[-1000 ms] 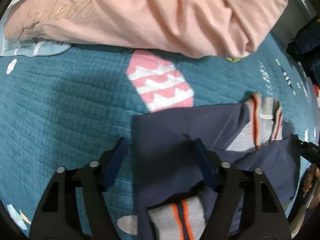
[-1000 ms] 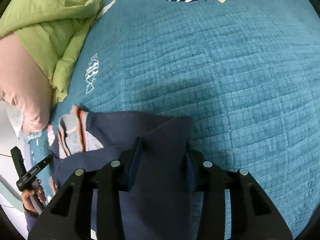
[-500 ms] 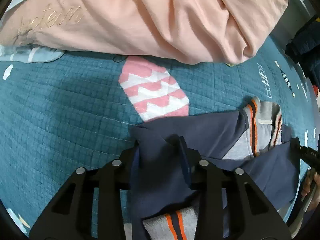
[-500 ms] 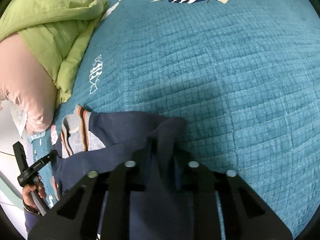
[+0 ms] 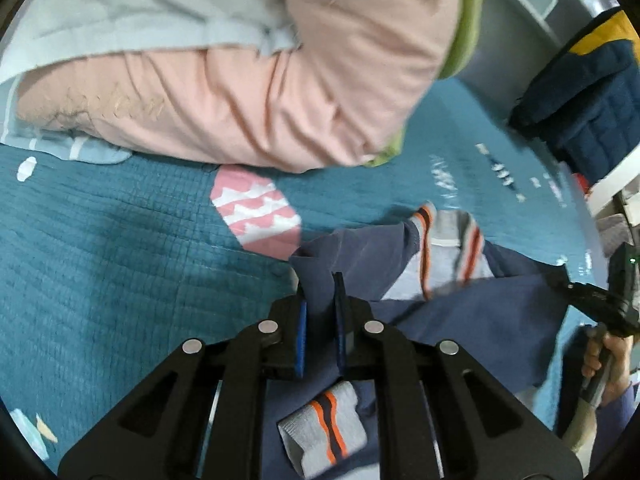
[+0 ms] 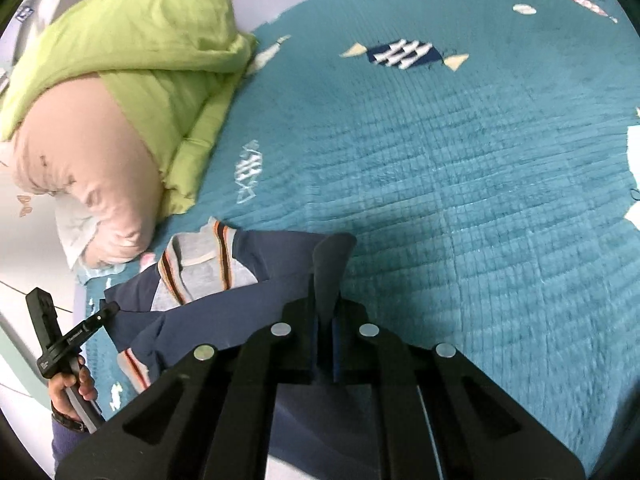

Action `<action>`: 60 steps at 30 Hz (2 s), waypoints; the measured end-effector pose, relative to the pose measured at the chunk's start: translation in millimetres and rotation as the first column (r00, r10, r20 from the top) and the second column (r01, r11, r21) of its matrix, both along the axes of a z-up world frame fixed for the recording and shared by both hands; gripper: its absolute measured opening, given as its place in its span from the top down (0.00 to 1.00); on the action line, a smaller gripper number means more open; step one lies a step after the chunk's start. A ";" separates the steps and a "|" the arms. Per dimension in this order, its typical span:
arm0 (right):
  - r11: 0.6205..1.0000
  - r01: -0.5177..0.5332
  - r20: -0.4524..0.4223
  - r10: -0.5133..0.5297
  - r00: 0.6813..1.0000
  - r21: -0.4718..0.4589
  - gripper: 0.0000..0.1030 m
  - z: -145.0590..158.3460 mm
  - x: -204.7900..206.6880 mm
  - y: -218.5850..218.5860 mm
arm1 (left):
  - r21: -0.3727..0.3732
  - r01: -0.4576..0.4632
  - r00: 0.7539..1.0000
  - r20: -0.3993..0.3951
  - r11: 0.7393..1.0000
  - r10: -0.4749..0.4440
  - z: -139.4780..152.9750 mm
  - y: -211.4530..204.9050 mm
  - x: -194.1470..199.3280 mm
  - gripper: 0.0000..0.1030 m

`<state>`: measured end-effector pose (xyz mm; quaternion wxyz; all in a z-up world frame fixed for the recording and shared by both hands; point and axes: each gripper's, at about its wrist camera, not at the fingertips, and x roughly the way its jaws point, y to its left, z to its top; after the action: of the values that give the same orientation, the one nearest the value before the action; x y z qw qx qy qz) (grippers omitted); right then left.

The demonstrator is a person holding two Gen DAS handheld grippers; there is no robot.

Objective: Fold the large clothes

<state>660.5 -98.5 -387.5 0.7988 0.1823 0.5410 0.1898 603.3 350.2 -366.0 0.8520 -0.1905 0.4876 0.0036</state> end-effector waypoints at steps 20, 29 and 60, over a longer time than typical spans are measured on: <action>0.993 -0.120 0.081 0.121 0.989 -0.021 0.96 94.1 -238.5 -44.0 | -0.056 0.120 0.990 0.082 0.991 -0.115 73.0 -56.0 -258.0 0.90; 0.980 -0.148 -0.164 0.125 0.979 -0.137 0.89 -3.2 -337.7 -68.2 | -0.060 0.168 0.975 -0.138 0.984 -0.175 -10.3 -91.5 -351.4 0.86; 0.993 0.003 -0.384 -0.047 0.922 -0.115 1.00 -75.9 -374.3 -70.4 | -0.004 0.083 0.973 -0.216 0.997 -0.082 -38.5 -118.5 -354.2 0.35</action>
<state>286.2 -168.9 -463.5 0.6879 0.1781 0.6951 0.1093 249.1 231.7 -404.6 0.7939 -0.1663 0.5847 -0.0099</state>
